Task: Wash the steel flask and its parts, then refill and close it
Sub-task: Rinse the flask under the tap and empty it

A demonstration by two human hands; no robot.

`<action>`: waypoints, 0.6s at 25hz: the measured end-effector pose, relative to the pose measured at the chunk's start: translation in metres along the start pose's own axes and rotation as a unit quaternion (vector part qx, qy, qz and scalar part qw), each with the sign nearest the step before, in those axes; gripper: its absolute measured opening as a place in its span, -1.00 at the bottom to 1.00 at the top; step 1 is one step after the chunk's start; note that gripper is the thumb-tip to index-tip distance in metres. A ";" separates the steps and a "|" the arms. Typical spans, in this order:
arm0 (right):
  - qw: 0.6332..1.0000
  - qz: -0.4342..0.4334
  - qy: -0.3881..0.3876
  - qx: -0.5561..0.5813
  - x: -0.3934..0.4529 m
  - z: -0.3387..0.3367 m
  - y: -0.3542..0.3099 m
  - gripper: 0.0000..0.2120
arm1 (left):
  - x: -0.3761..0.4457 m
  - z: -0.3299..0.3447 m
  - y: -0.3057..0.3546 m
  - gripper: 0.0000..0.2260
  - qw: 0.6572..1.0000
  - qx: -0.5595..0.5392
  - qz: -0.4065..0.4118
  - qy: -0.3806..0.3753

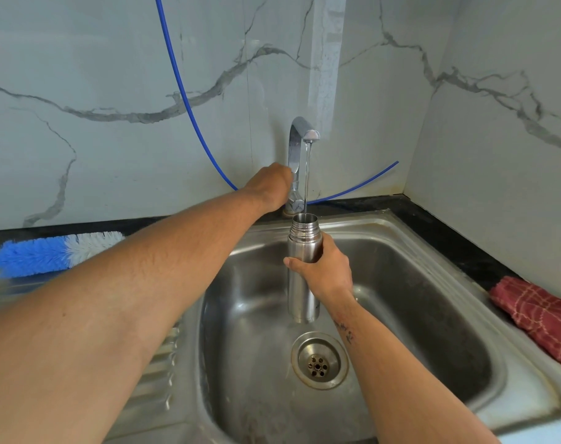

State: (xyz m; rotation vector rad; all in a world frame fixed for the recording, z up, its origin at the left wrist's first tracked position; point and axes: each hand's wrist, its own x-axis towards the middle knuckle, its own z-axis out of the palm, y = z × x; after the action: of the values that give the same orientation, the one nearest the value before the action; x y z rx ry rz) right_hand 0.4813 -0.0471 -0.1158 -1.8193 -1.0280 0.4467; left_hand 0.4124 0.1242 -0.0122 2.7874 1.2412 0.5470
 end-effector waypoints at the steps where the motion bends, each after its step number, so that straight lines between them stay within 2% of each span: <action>1: 1.000 0.001 0.000 0.001 0.000 0.000 0.000 -0.45 | 0.003 -0.003 0.006 -0.96 1.000 0.001 0.011 0.007; 5: 1.000 -0.004 -0.006 -0.004 0.000 0.002 0.002 -0.44 | 0.012 -0.002 0.024 -0.82 0.999 -0.008 0.018 0.039; 7: 1.000 -0.008 -0.007 -0.016 0.000 0.003 0.002 -0.44 | 0.011 0.001 0.029 -0.89 0.998 -0.027 0.027 0.043; 9: 1.000 -0.005 -0.006 -0.026 0.000 0.003 0.001 -0.43 | 0.007 0.002 0.026 -0.91 0.995 -0.084 0.000 0.060; 10: 0.999 -0.001 -0.008 -0.034 -0.001 0.002 0.000 -0.43 | 0.003 0.001 0.024 -0.83 0.988 -0.133 -0.027 0.076; 12: 0.998 0.013 -0.020 -0.053 -0.003 0.000 -0.002 -0.43 | -0.017 -0.007 0.022 -0.72 0.958 -0.232 -0.110 0.125; 15: 0.998 0.028 -0.025 -0.057 -0.006 -0.005 -0.008 -0.46 | -0.084 -0.022 0.021 -0.79 0.879 -0.387 -0.194 0.197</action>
State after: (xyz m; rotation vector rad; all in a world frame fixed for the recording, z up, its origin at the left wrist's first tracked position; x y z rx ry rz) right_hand 0.4782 -0.0533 -0.1070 -1.9511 -1.0590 0.4777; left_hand 0.3682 0.0466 -0.0130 1.7593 1.2142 1.2702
